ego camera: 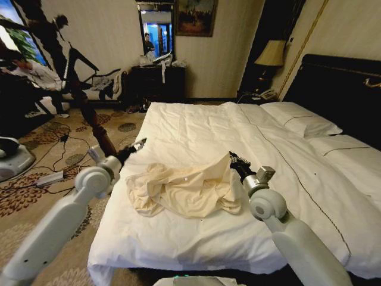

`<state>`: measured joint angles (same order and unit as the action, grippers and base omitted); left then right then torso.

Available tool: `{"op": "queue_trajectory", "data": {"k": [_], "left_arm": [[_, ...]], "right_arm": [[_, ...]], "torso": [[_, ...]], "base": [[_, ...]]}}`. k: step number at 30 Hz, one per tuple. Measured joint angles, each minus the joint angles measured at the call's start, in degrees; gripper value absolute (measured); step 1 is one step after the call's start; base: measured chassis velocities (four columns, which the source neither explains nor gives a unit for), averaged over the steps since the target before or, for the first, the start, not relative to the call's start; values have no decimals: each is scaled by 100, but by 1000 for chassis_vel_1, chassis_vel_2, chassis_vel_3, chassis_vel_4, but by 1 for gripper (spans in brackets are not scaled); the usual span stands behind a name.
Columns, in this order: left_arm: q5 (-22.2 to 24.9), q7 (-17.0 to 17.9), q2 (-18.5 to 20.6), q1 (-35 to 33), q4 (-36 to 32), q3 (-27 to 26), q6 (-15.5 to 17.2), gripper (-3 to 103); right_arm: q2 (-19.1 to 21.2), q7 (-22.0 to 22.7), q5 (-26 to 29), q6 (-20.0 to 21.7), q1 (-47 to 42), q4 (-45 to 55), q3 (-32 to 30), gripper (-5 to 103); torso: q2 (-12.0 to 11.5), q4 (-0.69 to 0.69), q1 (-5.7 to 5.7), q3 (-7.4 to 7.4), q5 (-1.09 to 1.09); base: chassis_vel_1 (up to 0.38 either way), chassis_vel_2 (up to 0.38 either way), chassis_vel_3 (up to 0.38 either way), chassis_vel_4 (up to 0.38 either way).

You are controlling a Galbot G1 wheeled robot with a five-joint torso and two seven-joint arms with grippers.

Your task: Pick up the clothes from the bed and hang them on the clothes hanger.

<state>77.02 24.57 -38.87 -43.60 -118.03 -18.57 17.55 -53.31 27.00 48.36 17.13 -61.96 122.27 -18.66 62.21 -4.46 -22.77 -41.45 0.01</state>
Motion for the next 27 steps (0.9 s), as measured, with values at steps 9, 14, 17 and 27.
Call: {"op": "queue_trajectory", "data": {"k": [9, 14, 17, 27], "left_arm": [[185, 581, 721, 907, 62, -122, 745, 100], [432, 359, 846, 1879, 682, 208, 784, 100], [523, 298, 892, 2337, 993, 405, 689, 100], [759, 550, 431, 5030, 2347, 2087, 1241, 100]], "right_arm": [[7, 16, -11, 0, 2, 7, 8, 0], [-3, 29, -5, 6, 67, 28, 79, 0], [-33, 16, 34, 4, 300, -80, 366, 0], [17, 18, 62, -25, 302, -25, 366, 0]], "torso": [[0, 1, 0, 0, -2], [0, -3, 0, 0, -3], [0, 2, 0, 0, 0], [-1, -3, -1, -1, 4]], "base": [[0, 0, 0, 0], [0, 0, 0, 0], [0, 0, 0, 0], [0, 0, 0, 0]]}}
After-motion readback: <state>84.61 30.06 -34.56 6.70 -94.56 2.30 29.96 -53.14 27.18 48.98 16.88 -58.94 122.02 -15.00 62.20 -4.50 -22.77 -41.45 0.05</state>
